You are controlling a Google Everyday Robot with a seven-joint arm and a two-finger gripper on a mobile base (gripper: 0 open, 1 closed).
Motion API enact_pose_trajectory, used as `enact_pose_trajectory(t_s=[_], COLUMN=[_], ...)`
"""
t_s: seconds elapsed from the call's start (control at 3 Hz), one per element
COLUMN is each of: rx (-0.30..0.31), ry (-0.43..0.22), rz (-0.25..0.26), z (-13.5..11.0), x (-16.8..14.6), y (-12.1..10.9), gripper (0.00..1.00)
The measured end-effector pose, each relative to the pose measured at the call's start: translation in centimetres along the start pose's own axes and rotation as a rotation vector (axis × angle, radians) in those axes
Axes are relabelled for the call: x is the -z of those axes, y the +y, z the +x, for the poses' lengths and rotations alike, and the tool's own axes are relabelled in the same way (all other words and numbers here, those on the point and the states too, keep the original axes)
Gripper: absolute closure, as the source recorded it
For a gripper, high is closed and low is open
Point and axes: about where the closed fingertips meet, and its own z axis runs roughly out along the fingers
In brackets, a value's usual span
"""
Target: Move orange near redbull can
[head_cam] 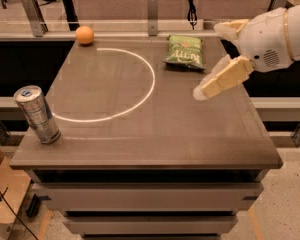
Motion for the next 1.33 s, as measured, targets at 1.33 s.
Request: enact_pose_trajectory(t_s=[1.33], rx=[-0.065], ry=[-0.175], rz=[-0.017], z=[-2.8], x=[-11.6], y=[-2.7], gripper=[0.0])
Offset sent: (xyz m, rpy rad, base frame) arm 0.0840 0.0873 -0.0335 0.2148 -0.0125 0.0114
